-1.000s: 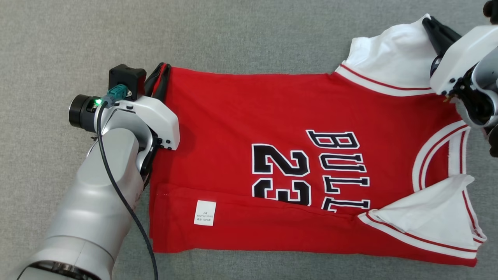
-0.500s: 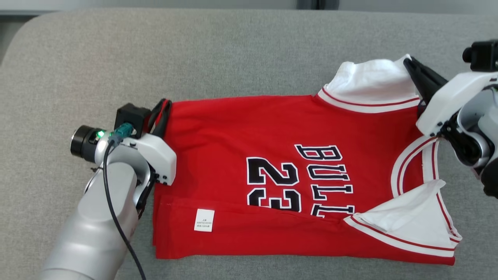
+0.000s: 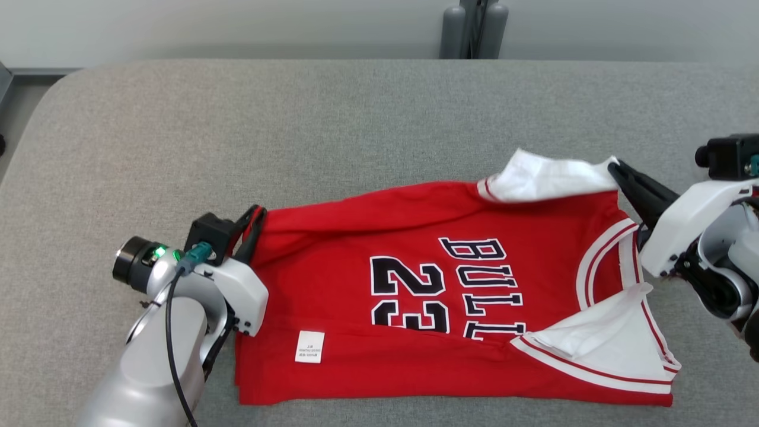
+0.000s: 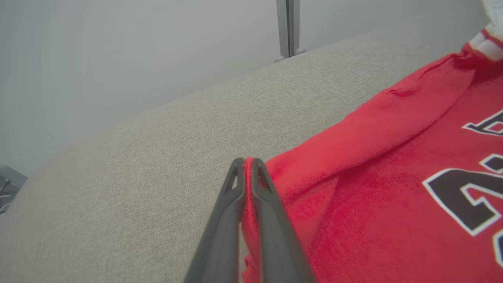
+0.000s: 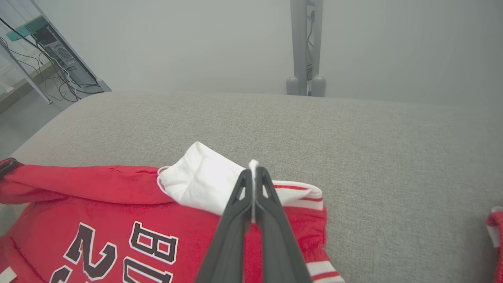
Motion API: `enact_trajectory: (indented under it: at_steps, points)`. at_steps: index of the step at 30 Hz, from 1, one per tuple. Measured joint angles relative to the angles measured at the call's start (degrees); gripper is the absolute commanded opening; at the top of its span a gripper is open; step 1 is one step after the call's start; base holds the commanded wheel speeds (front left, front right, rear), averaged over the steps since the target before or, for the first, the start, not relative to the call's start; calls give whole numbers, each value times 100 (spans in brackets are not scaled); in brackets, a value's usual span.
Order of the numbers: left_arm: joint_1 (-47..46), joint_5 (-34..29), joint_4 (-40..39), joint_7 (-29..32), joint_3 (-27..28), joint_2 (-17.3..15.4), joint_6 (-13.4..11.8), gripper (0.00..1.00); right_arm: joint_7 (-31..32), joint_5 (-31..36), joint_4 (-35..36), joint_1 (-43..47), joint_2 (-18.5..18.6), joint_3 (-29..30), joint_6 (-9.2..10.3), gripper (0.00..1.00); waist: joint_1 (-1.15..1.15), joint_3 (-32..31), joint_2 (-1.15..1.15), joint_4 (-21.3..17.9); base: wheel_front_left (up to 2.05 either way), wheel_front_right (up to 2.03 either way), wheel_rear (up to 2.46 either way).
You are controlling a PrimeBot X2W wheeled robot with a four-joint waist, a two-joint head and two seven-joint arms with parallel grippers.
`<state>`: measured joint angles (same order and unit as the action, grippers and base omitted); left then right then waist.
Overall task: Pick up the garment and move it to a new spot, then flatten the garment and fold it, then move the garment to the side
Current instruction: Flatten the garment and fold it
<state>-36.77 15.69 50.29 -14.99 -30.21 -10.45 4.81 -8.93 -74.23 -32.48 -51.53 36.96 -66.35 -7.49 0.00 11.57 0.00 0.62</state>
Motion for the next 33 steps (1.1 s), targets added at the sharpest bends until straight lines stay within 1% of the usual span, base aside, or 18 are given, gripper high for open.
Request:
enact_trajectory:
  at_steps: [5,10,19,27,33]
  points:
    - [264,-153,-142,0,-164,-71,-25,0,18,-68,231,285,141,-27,0,0,0,-194,0,-34,0,0,0]
    - [464,-216,-304,0,-225,-162,-135,0,96,-105,564,576,349,-16,0,0,0,-396,0,-77,0,0,0]
    - [868,-316,-578,0,-361,-366,-246,0,434,-89,1138,1101,635,86,0,0,0,-631,0,-202,0,0,0]
    - [1154,-515,-757,19,-627,-527,-336,0,684,52,1351,1536,712,331,0,0,0,-687,0,-253,0,0,0]
    - [1328,-515,-859,63,-700,-649,-387,0,1000,118,1580,1844,768,602,0,0,0,-742,0,-270,0,0,0]
